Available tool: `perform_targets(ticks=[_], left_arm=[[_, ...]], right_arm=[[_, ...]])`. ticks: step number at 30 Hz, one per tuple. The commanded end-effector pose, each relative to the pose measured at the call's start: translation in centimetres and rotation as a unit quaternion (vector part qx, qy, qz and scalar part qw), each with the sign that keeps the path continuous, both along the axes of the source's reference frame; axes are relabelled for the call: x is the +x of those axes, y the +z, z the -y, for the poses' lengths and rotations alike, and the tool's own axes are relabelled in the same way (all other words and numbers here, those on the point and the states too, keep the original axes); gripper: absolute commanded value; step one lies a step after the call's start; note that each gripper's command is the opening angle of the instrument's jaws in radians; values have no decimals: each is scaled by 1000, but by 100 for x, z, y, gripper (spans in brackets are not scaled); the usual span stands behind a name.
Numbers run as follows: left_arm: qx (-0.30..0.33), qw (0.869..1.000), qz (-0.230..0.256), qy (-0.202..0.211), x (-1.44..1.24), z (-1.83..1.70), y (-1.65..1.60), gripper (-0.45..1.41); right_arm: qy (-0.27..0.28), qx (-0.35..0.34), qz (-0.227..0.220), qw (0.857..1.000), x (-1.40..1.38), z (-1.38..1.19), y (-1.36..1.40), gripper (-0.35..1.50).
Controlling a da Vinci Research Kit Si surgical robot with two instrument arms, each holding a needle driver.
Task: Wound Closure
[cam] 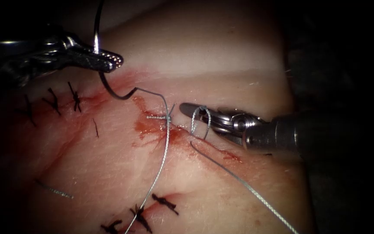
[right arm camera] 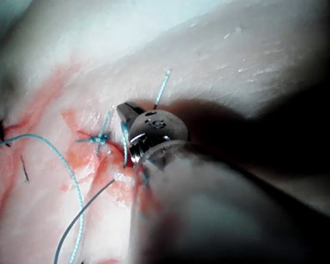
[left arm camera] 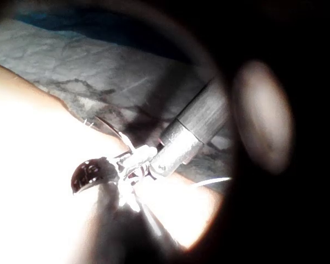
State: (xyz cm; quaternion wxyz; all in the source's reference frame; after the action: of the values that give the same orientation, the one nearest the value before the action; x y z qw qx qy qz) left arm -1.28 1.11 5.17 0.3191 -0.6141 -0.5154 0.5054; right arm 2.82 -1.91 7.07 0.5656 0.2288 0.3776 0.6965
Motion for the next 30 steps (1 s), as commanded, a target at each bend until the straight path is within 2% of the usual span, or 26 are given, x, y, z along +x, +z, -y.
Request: perform_targets(ticks=[1, 6, 11, 14, 15, 18, 19, 20, 21, 22, 24, 25, 26, 27, 28, 30], left_arm=[[0, 1000, 0, 0, -5, 0, 5, -45], [1, 1000, 1, 1, -4, 0, 5, -45], [1, 1000, 1, 1, -4, 0, 4, -45], [1, 1000, 1, 1, -4, 0, 4, -45], [1, 1000, 1, 1, -4, 0, 4, -45], [1, 1000, 1, 1, -4, 0, 4, -45], [1, 1000, 1, 1, -4, 0, 4, -45], [1, 1000, 1, 1, -4, 0, 3, -45], [1, 1000, -1, 1, -4, 1, 3, -45], [1, 1000, -1, 1, -4, 1, 3, -45], [1, 1000, -1, 1, -4, 1, 3, -45], [1, 1000, -1, 1, -4, 1, 3, -45], [1, 1000, -1, 1, -5, 1, 3, -45], [1, 1000, -1, 1, -5, 1, 3, -45], [0, 1000, -1, 1, -5, 1, 3, -45], [0, 1000, -1, 1, -5, 1, 3, -45]], right_arm=[[6, -4, 3, 1000, -1, -6, 5, -35], [24, -12, 12, 1000, -21, -28, 6, -35], [37, -21, 21, 999, -36, -39, 6, -35], [21, -9, 4, 1000, -42, -40, -5, -35], [20, -9, -16, 1000, -47, -40, -16, -15], [23, -13, -45, 999, -57, -38, -33, 71], [22, -13, -51, 998, -61, -37, -40, 94], [19, -10, -54, 998, -65, -34, -47, 111], [27, 12, -64, 997, -70, -30, -55, 116], [44, 55, -83, 994, -77, -24, -67, 111], [73, 130, -111, 982, -86, -14, -85, 93], [92, 185, -129, 970, -91, -7, -96, 93], [108, 272, -154, 944, -95, 3, -111, 86], [105, 321, -165, 927, -96, 11, -120, 79], [95, 345, -170, 918, -94, 16, -126, 78], [72, 414, -176, 890, -83, 31, -134, 96]])
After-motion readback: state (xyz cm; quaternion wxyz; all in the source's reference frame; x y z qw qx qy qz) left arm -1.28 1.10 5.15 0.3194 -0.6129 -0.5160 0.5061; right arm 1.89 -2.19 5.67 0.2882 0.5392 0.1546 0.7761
